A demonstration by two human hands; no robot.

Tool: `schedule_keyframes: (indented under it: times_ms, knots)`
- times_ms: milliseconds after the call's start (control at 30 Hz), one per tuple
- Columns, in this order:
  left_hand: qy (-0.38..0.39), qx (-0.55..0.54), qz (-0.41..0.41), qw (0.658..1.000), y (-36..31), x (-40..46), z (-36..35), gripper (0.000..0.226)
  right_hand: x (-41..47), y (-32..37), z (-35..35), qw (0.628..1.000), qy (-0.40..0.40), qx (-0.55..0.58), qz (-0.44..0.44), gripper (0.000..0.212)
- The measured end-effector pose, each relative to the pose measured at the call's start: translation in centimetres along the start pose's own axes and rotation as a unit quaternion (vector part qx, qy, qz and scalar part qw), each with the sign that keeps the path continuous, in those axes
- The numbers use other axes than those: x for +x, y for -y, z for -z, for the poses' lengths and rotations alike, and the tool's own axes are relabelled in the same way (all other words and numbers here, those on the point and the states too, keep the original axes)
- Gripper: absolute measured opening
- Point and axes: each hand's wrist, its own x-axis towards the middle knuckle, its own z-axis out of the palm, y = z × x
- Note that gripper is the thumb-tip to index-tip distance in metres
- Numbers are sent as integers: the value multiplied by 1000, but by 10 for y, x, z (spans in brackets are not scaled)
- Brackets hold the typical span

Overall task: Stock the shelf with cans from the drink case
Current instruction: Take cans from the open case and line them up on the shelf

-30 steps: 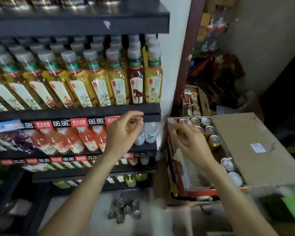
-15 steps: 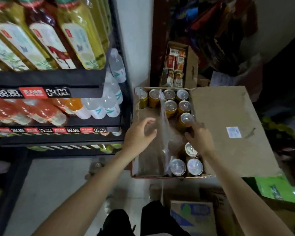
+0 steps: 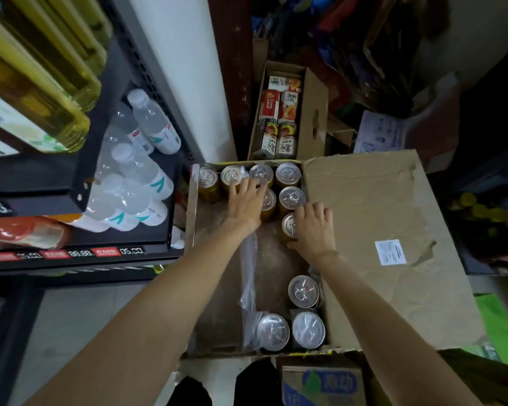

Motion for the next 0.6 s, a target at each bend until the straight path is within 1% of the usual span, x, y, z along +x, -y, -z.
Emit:
schedule_keyframes:
  times_ms: [100,167,233,300,333,400,467,500,533,600]
  knots:
    - [-39,10,-18,999,3,7,-6,80,3,-2,-2,999,-28,15,16,74]
    - [-47,10,-38,998,7,7,-9,76,-2,-3,1,998,-44,36,23,72]
    - [-58,1,-48,997,12,8,-12,72,-11,-3,7,993,-46,107,5,69]
    - [-71,-14,-60,996,12,8,-12,67,-22,-2,16,975,-48,213,-39,72]
    - [-79,-25,-69,994,12,8,-14,66,-28,-1,23,956,-51,281,-69,74]
    - [-85,-69,-76,991,13,4,-15,65,-38,-2,33,895,-56,424,-124,74]
    - [-84,-177,-53,979,20,-7,-14,67,-46,-7,40,844,-62,512,-146,73]
    - [-90,-248,-32,964,23,-16,-10,71,-49,-10,43,819,-62,551,-148,72]
    - [-104,-320,-7,942,27,-26,-5,74,-52,-12,47,790,-60,593,-146,69]
    - [-133,-458,42,878,32,-52,12,74,-58,-14,55,726,-49,673,-134,61]
